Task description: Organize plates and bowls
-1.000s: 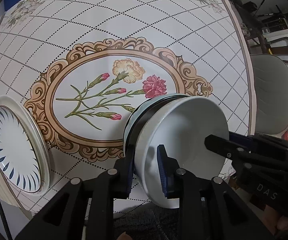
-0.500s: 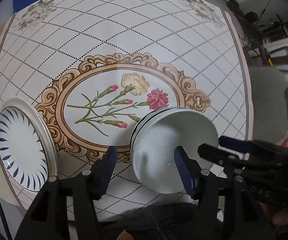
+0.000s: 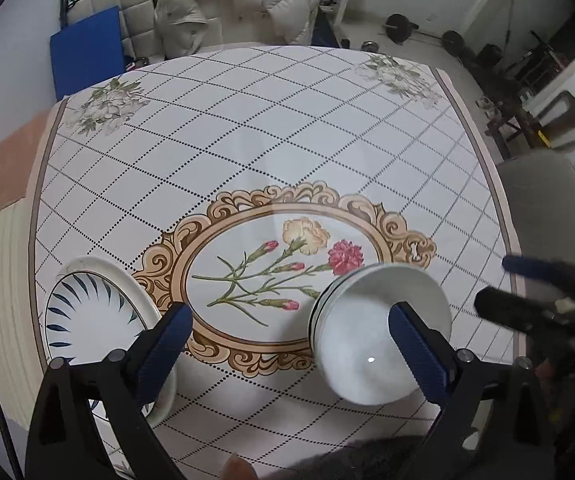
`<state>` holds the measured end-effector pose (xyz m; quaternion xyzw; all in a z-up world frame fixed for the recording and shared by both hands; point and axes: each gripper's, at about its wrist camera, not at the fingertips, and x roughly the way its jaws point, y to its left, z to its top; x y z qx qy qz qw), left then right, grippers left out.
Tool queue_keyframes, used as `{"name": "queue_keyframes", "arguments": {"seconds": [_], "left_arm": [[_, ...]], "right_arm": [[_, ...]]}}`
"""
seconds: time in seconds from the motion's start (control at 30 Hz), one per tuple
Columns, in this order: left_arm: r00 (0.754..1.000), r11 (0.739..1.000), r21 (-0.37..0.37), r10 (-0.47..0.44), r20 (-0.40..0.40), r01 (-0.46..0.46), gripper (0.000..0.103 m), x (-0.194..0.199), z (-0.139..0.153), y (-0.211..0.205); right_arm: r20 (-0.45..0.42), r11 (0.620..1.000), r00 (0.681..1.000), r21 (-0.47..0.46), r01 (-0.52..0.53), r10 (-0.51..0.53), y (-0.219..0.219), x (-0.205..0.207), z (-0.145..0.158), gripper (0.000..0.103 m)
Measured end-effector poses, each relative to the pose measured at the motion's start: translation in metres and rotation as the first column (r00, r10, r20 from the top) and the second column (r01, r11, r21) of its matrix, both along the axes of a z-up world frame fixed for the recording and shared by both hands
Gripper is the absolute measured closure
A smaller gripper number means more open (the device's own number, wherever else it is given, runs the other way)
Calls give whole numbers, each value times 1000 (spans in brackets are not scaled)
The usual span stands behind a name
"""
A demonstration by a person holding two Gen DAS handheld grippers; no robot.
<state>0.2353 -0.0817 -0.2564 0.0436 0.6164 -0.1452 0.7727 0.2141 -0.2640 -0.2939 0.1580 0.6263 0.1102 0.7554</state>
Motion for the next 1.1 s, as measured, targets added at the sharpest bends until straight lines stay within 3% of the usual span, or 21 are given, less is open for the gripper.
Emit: {"name": "queue_keyframes", "arguments": {"seconds": [0.07, 0.2, 0.33, 0.57, 0.73, 0.77, 0.87, 0.9, 0.93, 1.1], "left_arm": [[1000, 1000, -17, 3, -5, -3, 2, -2, -7, 4], [993, 990, -127, 41, -113, -55, 2, 0, -39, 17], [975, 965, -238, 60, -216, -112, 2, 7, -71, 21], [931, 917, -365, 18, -364, -160, 2, 19, -116, 6], [905, 914, -378, -29, -425, -149, 5, 22, -143, -7], [902, 903, -398, -29, -431, -161, 6, 22, -145, -7], [910, 904, -408, -56, -411, -129, 6, 24, -144, -10], [909, 894, -430, -67, -411, -129, 13, 25, -145, -11], [900, 880, -455, -80, -428, -137, 21, 26, -146, -13], [900, 878, -456, -72, -430, -148, 21, 24, -144, -17]], "right_arm": [[-10, 999, 1000, 51, 17, -17, -6, -2, -8, 0], [-120, 982, 992, 184, 53, -31, -16, -5, -42, 0], [-209, 956, 977, 275, 97, -39, -18, -9, -83, 0], [-257, 913, 966, 395, 99, 7, -6, -8, -133, 0], [-238, 928, 968, 372, 14, 80, 8, -1, -147, 0], [-243, 929, 965, 370, 1, 96, 11, 1, -149, 0], [-253, 921, 960, 390, -11, 119, 16, 8, -157, 10], [-248, 913, 959, 407, -22, 134, 20, 11, -157, 15], [-244, 906, 958, 422, -33, 149, 26, 14, -157, 31], [-261, 916, 950, 397, -59, 175, 37, 19, -158, 31]]}}
